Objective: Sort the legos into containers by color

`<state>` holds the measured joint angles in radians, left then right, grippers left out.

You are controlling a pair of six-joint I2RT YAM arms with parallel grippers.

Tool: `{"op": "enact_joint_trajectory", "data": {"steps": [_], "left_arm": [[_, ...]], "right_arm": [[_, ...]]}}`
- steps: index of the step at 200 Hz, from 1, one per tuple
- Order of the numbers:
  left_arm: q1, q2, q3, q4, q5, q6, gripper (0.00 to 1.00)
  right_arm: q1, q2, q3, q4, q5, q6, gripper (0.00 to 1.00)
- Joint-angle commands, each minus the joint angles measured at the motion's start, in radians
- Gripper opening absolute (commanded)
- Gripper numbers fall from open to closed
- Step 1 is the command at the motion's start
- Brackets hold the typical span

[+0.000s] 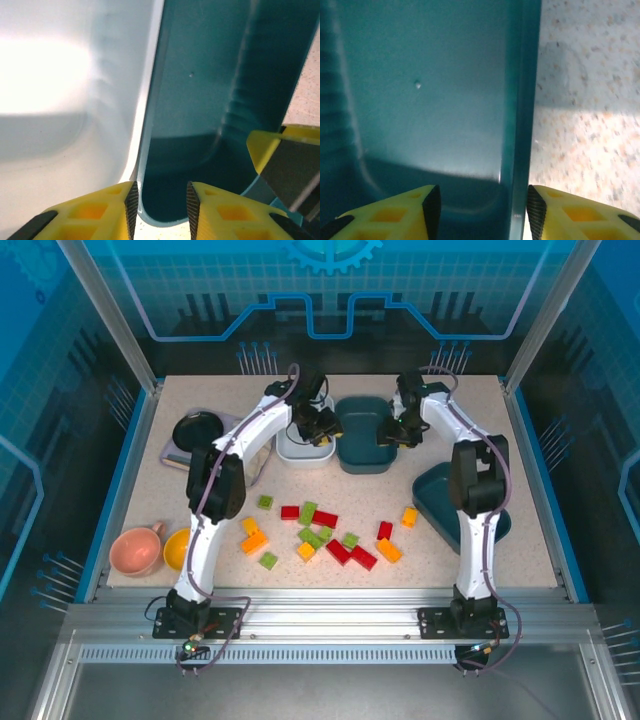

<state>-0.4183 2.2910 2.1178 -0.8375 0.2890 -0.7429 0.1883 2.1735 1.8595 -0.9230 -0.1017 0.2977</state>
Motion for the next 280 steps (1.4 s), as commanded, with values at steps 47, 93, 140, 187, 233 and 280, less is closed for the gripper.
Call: {"op": "enact_joint_trajectory", "data": {"steps": [47,93,140,187,233,280], "left_arm": [[-0.031,-0.139,-0.055,-0.006,0.013,0.031,0.45],[-0.090,-0.260,-0.230,0.086,0.068,0.012,0.47],[-0.126,-0.326,-0.331,0.117,0.093,0.004,0.48],[-0.127,-0.385,-0.398,0.127,0.082,0.000,0.48],[-0.128,-0.444,-0.442,0.130,0.059,-0.016,0.48],[-0.127,-0.482,-0.485,0.121,0.039,-0.021,0.48]], "right_arm": [[-0.053,-0.541,-0.499,0.023,0.101,0.117,0.54],[-0.057,-0.794,-0.825,0.008,0.051,0.244,0.63],[-0.165,-0.646,-0.756,0.204,-0.098,0.348,0.64],[-0.202,-0.418,-0.603,0.301,-0.155,0.458,0.55],[-0.250,-0.232,-0.369,0.308,-0.149,0.525,0.36],[-0.277,0.052,0.001,0.291,-0.203,0.616,0.32]]}}
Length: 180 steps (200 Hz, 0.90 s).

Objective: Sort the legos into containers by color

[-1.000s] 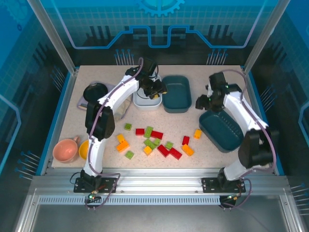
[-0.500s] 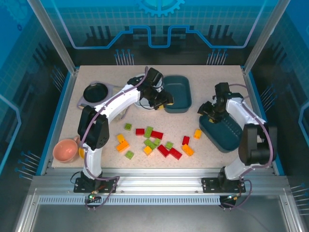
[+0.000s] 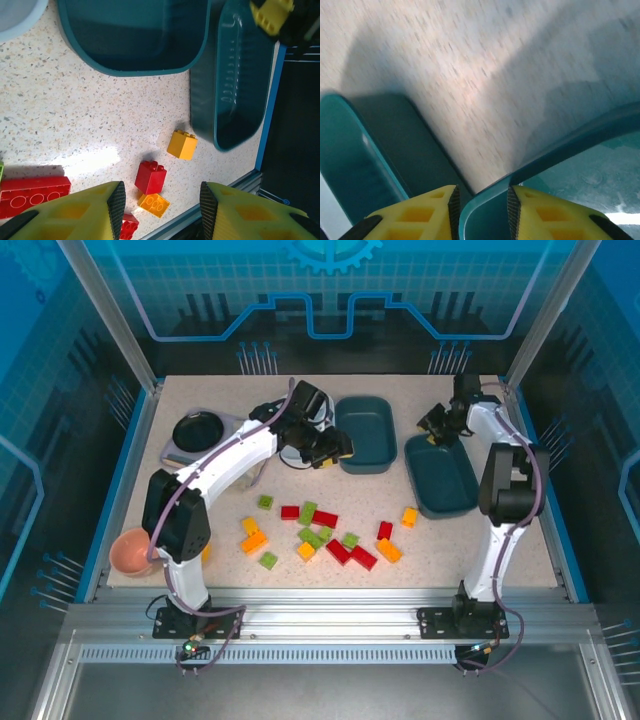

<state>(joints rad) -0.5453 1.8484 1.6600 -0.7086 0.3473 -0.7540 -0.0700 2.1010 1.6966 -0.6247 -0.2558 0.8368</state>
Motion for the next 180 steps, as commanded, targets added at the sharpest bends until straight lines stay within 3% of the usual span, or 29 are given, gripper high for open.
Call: {"op": "enact_joint_trajectory", "data": {"steps": [1,35,61,107,143,164,180], "left_arm": [[0.000,-0.041,-0.028,-0.009,-0.020,-0.010,0.48],[0.000,-0.053,-0.039,-0.020,-0.044,-0.004,0.48],[0.001,-0.072,-0.045,-0.026,-0.075,-0.004,0.48],[0.016,-0.120,-0.071,-0.037,-0.120,0.001,0.49],[0.078,-0.215,-0.149,-0.034,-0.136,-0.014,0.53],[0.099,-0.285,-0.228,-0.002,-0.130,-0.016,0.56],[0.101,-0.356,-0.324,0.087,-0.101,-0.018,0.64]], "right_arm": [[-0.018,0.133,0.176,-0.010,-0.049,0.079,0.32],[-0.017,0.278,0.441,-0.070,-0.100,0.109,0.32],[-0.009,0.235,0.492,-0.158,-0.074,-0.006,0.33],[0.012,-0.094,0.086,-0.128,-0.042,-0.172,0.35],[0.104,-0.408,-0.227,-0.183,0.143,-0.241,0.37],[0.214,-0.584,-0.390,-0.253,0.304,-0.220,0.51],[0.286,-0.674,-0.507,-0.267,0.328,-0.182,0.64]]}}
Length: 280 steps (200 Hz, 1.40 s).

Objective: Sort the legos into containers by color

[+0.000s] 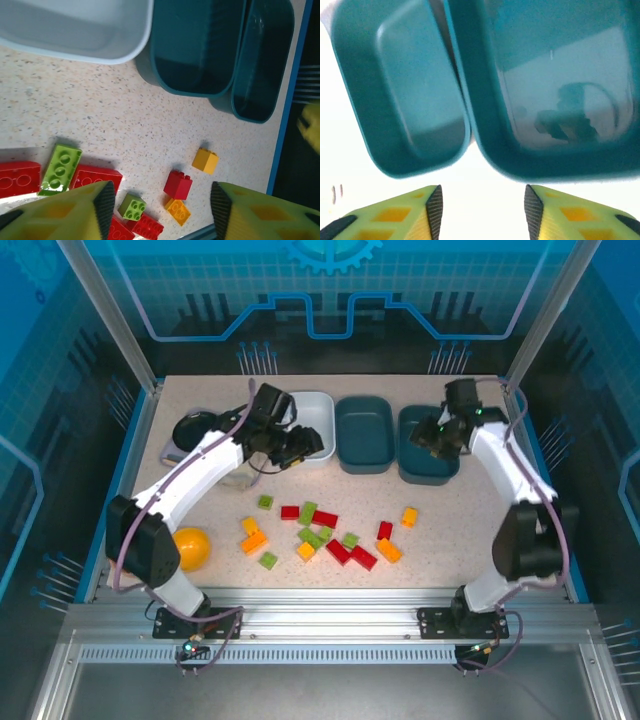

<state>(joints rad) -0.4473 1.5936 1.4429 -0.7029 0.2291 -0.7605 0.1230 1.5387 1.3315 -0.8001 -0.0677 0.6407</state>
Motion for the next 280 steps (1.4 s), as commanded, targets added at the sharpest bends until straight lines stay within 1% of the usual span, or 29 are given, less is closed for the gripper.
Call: {"op": "enact_joint_trajectory", "data": {"steps": [1,14,37,52,67,102,124,140,174,185,207,232,254,267,280], "left_arm": [[0.003,-0.105,-0.113,0.088,0.021,-0.013,0.65],[0.006,-0.162,-0.205,0.183,0.067,-0.036,0.71],[0.001,-0.253,-0.344,0.320,0.121,-0.078,0.81],[-0.005,-0.298,-0.410,0.350,0.129,-0.088,0.83],[-0.008,-0.325,-0.448,0.353,0.129,-0.097,0.84],[-0.024,-0.359,-0.496,0.367,0.118,-0.118,0.84],[-0.030,-0.362,-0.499,0.368,0.114,-0.121,0.83],[-0.030,-0.363,-0.495,0.363,0.113,-0.124,0.83],[-0.033,-0.373,-0.494,0.360,0.105,-0.124,0.83],[-0.037,-0.372,-0.482,0.364,0.105,-0.126,0.83],[-0.049,-0.352,-0.425,0.361,0.102,-0.121,0.83],[-0.058,-0.303,-0.345,0.352,0.101,-0.115,0.83],[-0.058,-0.261,-0.297,0.353,0.096,-0.113,0.83],[-0.058,-0.238,-0.273,0.353,0.087,-0.114,0.83],[-0.058,-0.215,-0.246,0.342,0.073,-0.115,0.82]], "right_arm": [[0.095,-0.113,-0.148,-0.093,0.140,0.016,0.64],[0.138,-0.136,-0.215,-0.103,0.145,0.045,0.69],[0.176,-0.138,-0.312,-0.064,0.137,0.071,0.73],[0.175,-0.114,-0.343,-0.046,0.126,0.079,0.75],[0.167,-0.074,-0.366,-0.023,0.104,0.070,0.75],[0.158,0.029,-0.367,0.052,0.068,0.043,0.67],[0.149,0.093,-0.356,0.077,0.066,0.031,0.55],[0.144,0.130,-0.343,0.063,0.071,0.027,0.49],[0.153,0.106,-0.337,0.061,0.091,0.026,0.31],[0.170,0.075,-0.315,0.040,0.116,0.016,0.28],[0.193,0.004,-0.234,-0.014,0.182,-0.013,0.27],[0.129,0.001,-0.120,-0.047,0.214,-0.065,0.27],[0.031,0.092,-0.024,-0.038,0.179,-0.106,0.27],[-0.022,0.174,0.047,-0.027,0.140,-0.122,0.28],[-0.055,0.273,0.127,-0.035,0.117,-0.134,0.28]]}}
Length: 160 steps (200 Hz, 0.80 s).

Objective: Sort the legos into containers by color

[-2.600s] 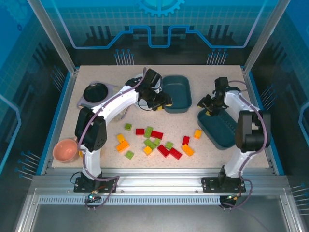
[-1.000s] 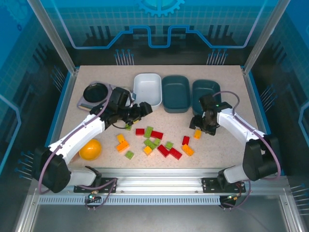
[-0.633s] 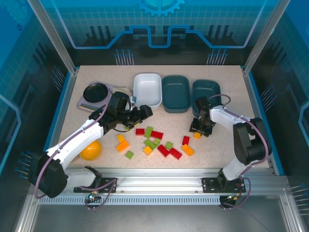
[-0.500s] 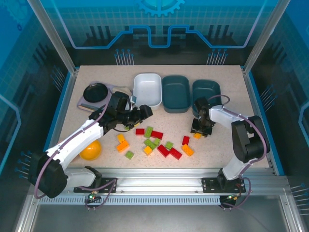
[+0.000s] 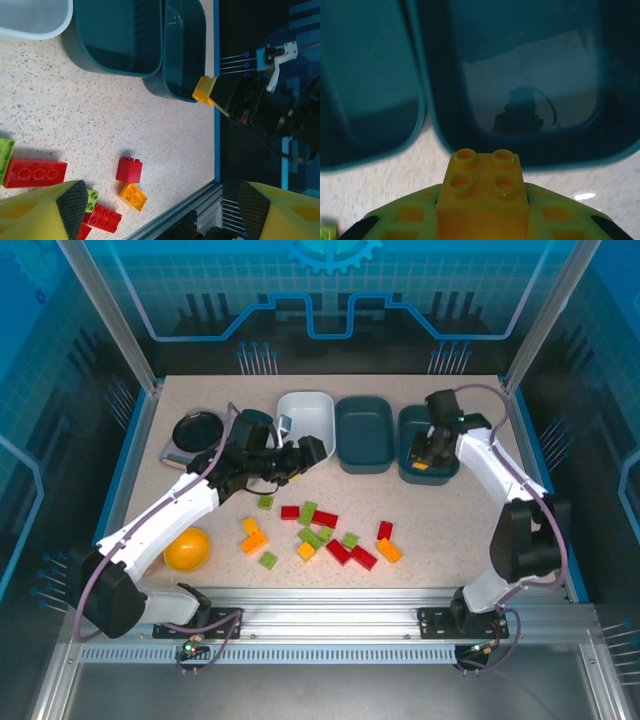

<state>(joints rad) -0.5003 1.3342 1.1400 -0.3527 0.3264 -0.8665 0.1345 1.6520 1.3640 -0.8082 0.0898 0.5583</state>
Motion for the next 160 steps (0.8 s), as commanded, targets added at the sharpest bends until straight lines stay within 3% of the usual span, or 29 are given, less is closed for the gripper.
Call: {"op": "enact_joint_trajectory", "data": {"steps": [1,50,80,104,131,160], "left_arm": [[-0.005,0.046,0.059,-0.010,-0.025,-0.009,0.82],[-0.005,0.072,0.115,-0.147,-0.135,-0.018,0.77],[-0.003,0.057,0.108,-0.261,-0.208,-0.030,0.76],[-0.001,0.046,0.103,-0.389,-0.297,-0.069,0.75],[0.066,0.049,0.049,-0.496,-0.327,-0.174,0.75],[0.165,0.099,-0.015,-0.488,-0.279,-0.253,0.74]], "right_arm": [[-0.068,0.168,0.105,-0.028,-0.041,-0.053,0.29],[-0.127,0.461,0.362,-0.109,-0.066,-0.082,0.34],[-0.134,0.511,0.431,-0.145,-0.085,-0.100,0.52],[-0.114,0.440,0.435,-0.138,-0.074,-0.117,0.66],[-0.058,0.261,0.358,-0.074,-0.061,-0.135,0.67],[0.119,0.012,0.122,0.134,-0.111,-0.217,0.67]]}}
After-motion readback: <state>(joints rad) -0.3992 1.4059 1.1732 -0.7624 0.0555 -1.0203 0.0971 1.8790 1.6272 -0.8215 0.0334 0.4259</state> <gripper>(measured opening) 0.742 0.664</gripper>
